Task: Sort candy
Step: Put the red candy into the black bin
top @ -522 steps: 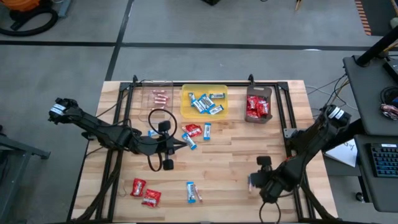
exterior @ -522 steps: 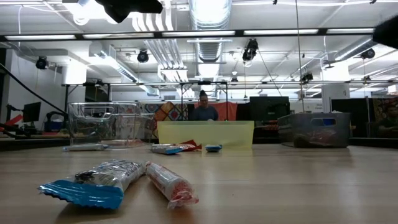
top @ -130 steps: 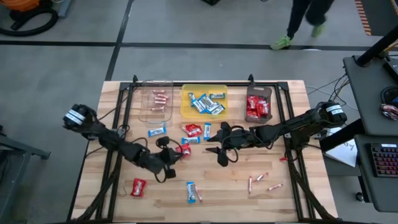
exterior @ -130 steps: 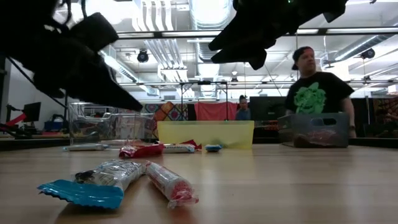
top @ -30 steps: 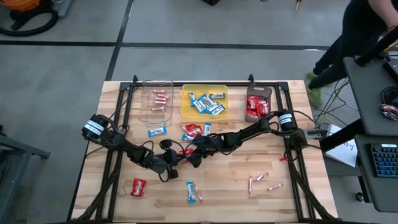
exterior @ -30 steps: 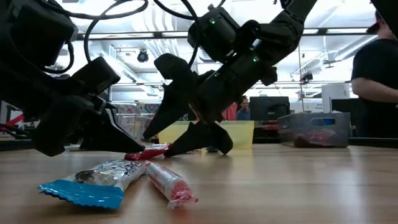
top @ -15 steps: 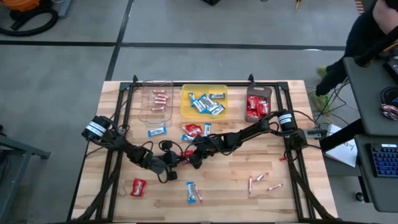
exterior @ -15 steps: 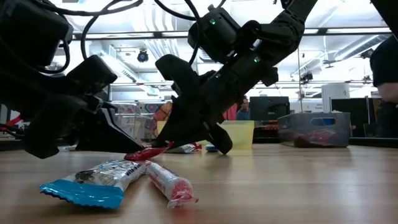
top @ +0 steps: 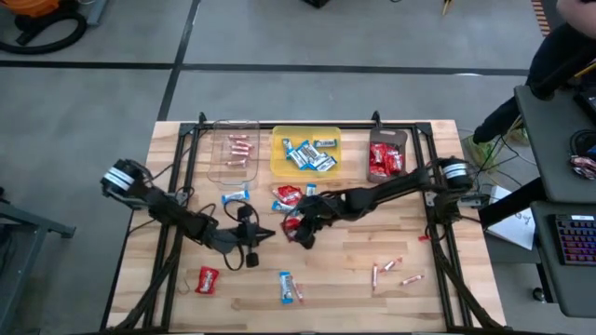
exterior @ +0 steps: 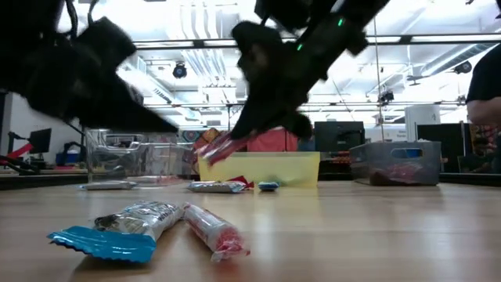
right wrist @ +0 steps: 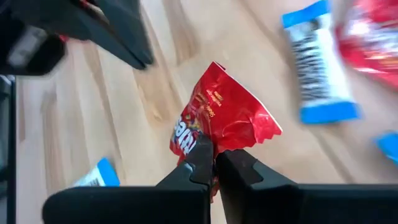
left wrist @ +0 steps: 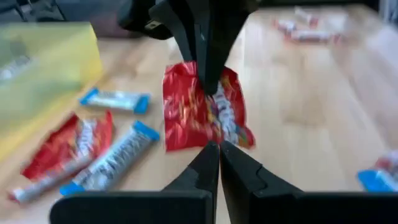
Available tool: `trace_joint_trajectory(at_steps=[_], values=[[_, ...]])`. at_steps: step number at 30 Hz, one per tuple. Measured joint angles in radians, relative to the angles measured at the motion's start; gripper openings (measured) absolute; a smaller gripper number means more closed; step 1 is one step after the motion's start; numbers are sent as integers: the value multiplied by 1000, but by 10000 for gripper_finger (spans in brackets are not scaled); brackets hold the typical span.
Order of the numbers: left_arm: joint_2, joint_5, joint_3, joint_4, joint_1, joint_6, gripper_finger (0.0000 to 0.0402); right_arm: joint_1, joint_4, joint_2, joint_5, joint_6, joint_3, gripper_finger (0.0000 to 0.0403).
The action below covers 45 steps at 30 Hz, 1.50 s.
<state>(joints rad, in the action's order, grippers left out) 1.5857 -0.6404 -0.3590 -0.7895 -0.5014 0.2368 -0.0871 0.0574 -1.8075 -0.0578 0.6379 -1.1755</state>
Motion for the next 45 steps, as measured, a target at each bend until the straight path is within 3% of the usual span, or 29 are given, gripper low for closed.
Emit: trace_joint_trajectory(at_steps=[9, 18, 26, 30, 37, 45], values=[[-233, -2, 5, 4, -2, -113, 0, 108, 399, 283, 18, -105, 1, 8], [-352, -5, 8, 13, -2, -154, 0, 431, 686, 539, 140, -172, 38, 8], [-352, -6, 9, 53, -1, -139, 0, 796, 712, 664, 137, -214, 196, 8], [-346, -6, 9, 52, -1, -132, 0, 925, 712, 675, 127, -242, 265, 8], [-346, -6, 9, 52, -1, -132, 0, 1015, 579, 653, 33, -272, 358, 8], [-346, -7, 9, 52, -1, -131, 0, 1022, 501, 575, 34, -293, 375, 9]])
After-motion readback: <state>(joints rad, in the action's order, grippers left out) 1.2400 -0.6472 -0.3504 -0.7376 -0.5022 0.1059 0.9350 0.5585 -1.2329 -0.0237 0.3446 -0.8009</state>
